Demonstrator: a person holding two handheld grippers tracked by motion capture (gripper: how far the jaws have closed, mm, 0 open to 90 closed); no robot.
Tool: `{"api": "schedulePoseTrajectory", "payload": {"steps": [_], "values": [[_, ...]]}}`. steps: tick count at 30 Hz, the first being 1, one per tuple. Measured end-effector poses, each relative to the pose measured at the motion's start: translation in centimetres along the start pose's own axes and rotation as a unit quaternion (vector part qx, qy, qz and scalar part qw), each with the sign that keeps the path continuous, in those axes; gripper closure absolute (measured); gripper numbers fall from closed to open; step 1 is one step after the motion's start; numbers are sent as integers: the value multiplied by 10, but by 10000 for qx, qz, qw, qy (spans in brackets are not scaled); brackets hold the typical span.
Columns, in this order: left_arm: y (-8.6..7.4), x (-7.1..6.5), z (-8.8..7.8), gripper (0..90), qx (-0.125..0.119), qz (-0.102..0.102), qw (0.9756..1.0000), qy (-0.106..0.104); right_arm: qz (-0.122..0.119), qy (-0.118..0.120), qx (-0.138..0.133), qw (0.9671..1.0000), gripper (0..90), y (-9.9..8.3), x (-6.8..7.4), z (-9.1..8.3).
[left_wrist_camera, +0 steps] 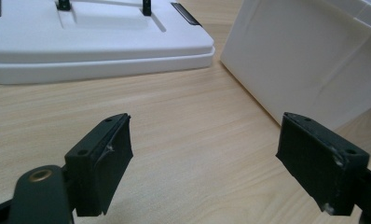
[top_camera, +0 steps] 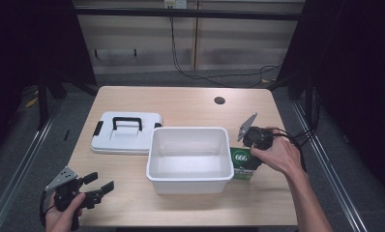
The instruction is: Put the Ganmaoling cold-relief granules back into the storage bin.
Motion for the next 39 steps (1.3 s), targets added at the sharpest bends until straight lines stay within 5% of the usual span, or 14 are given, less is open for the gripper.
{"api": "schedulePoseTrajectory", "payload": {"steps": [14, 20, 39], "values": [[0, -1, 0, 174, -8, -22, 10000, -17, -353, 455, 184, 9982, 94, 4, 3, 15], [0, -1, 0, 174, -4, -29, 10000, -23, -483, 537, 499, 9961, 95, 1, 3, 24], [0, -1, -1, 174, -3, -6, 10000, -24, -344, 741, 654, 9945, 117, 3, -2, 34]]}}
Point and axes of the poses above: each handheld gripper's, and its own axes: z roughly forward along the jaws, y roughly out of its top, x roughly to its left, the point moved 6 cm from there along z, roughly forward along the jaws, and after that the axes turned 10 degrees about -z, right-handed, at the moved point
